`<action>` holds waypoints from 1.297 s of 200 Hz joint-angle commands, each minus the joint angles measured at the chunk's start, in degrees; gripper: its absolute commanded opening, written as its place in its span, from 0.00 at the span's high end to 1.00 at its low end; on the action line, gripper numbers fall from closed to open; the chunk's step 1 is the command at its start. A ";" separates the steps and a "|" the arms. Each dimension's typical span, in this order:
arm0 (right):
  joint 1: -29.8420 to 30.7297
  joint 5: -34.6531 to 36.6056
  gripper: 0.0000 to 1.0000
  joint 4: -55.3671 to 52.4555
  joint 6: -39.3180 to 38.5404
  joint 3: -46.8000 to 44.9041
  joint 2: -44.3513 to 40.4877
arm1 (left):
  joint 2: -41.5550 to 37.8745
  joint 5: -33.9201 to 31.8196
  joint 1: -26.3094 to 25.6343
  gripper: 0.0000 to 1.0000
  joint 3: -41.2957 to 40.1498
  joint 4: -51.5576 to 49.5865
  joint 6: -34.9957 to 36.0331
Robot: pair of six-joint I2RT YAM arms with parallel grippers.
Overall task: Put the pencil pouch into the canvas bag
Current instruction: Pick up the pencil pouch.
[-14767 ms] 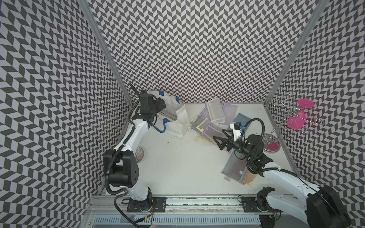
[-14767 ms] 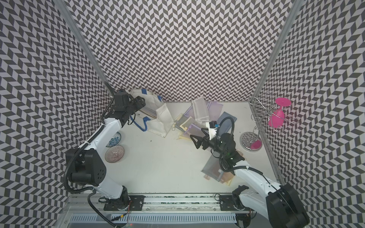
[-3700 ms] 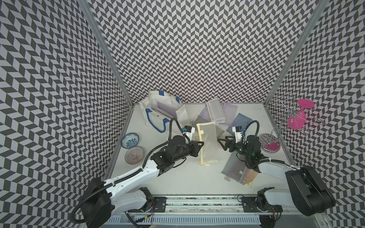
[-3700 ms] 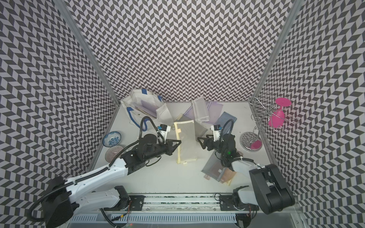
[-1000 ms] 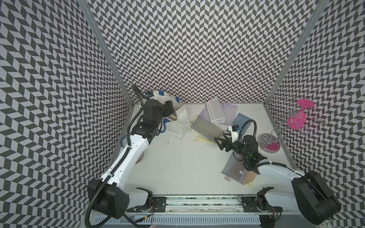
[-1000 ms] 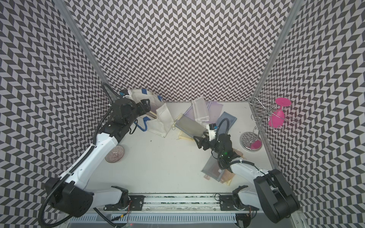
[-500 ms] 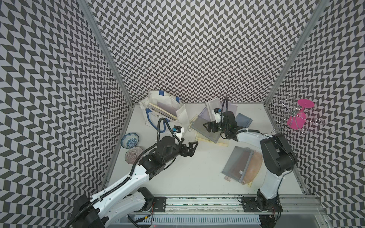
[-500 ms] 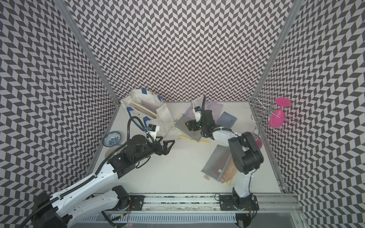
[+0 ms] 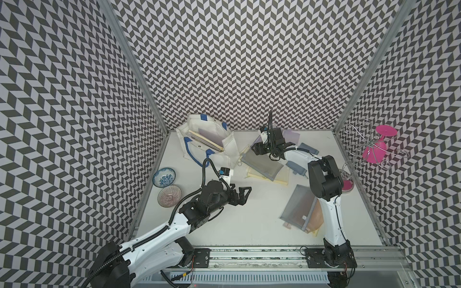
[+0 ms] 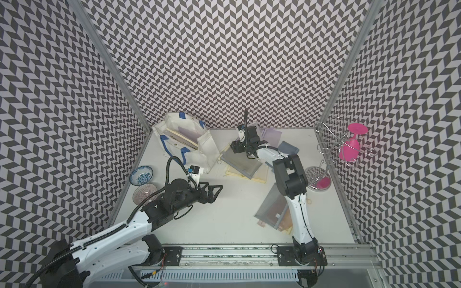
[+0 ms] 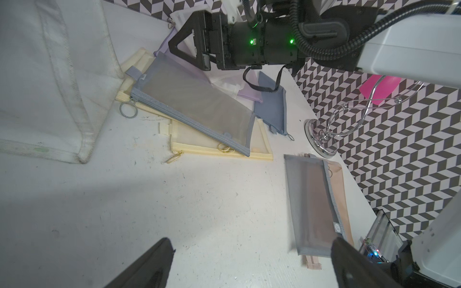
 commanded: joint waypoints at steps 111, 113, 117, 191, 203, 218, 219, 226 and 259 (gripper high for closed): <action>2.93 -0.78 0.27 12.69 5.59 -38.08 -14.37 | -6.62 4.18 8.64 0.03 -6.77 7.33 -2.75; 3.29 -0.18 0.27 13.04 5.70 -38.89 -14.79 | -6.63 4.19 8.74 0.03 -6.79 7.26 -2.74; 4.07 0.78 0.27 13.73 6.00 -40.41 -15.68 | -6.60 4.24 9.03 0.03 -6.80 7.21 -2.66; 9.60 -0.82 0.29 28.85 13.22 -63.10 -28.14 | -4.44 5.51 11.01 0.04 -6.81 6.36 -2.74; 10.75 -1.79 0.30 30.94 14.18 -66.03 -29.95 | -4.10 5.16 11.09 0.04 -6.77 5.99 -2.65; 12.02 -3.16 0.30 32.41 15.22 -68.61 -31.56 | -3.32 5.14 11.36 0.04 -6.08 5.07 -2.40; 12.08 -3.28 0.30 32.50 15.27 -68.75 -31.70 | -3.26 5.15 11.40 0.04 -6.04 5.00 -2.39; 12.48 -4.32 0.30 33.18 15.85 -69.73 -32.53 | -2.79 5.19 11.45 0.04 -5.65 4.51 -2.15; 12.97 -5.00 0.29 30.33 14.44 -68.69 -36.39 | 1.07 6.25 11.43 0.05 -4.85 2.50 -2.37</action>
